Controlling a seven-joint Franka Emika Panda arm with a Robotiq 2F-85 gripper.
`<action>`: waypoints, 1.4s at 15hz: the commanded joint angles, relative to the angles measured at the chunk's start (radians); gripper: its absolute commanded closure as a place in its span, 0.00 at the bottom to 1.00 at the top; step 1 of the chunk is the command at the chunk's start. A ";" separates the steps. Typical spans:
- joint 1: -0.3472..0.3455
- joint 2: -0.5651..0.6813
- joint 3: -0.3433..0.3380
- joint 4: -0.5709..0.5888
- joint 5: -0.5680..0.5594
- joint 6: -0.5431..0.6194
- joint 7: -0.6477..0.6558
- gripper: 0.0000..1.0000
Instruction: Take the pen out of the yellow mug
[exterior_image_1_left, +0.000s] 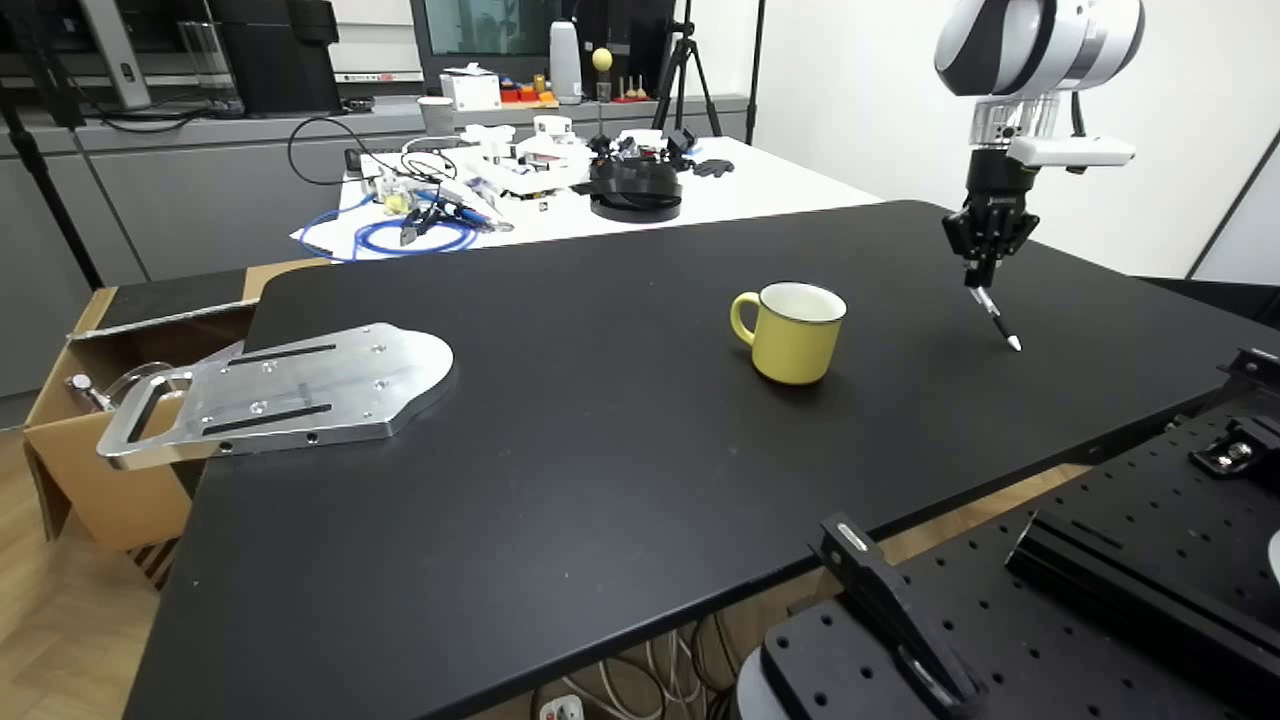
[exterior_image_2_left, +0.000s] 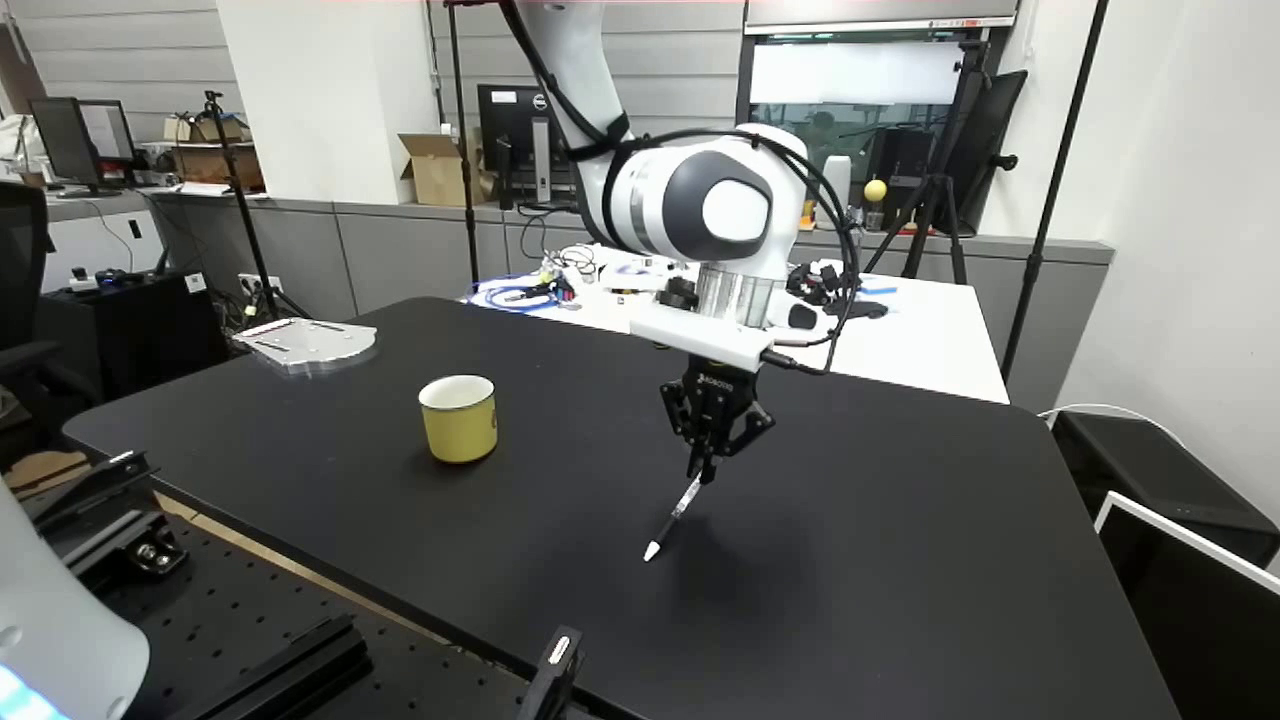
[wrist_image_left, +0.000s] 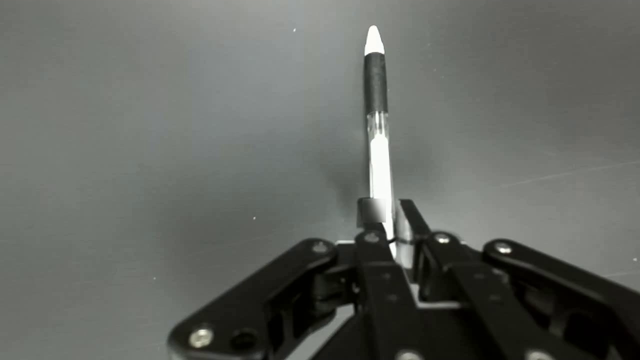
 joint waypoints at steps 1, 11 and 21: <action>0.008 0.022 0.004 -0.010 -0.023 0.090 0.043 0.97; 0.024 0.026 0.003 -0.022 -0.036 0.133 0.057 0.34; 0.031 -0.034 0.017 -0.038 -0.057 0.140 0.052 0.02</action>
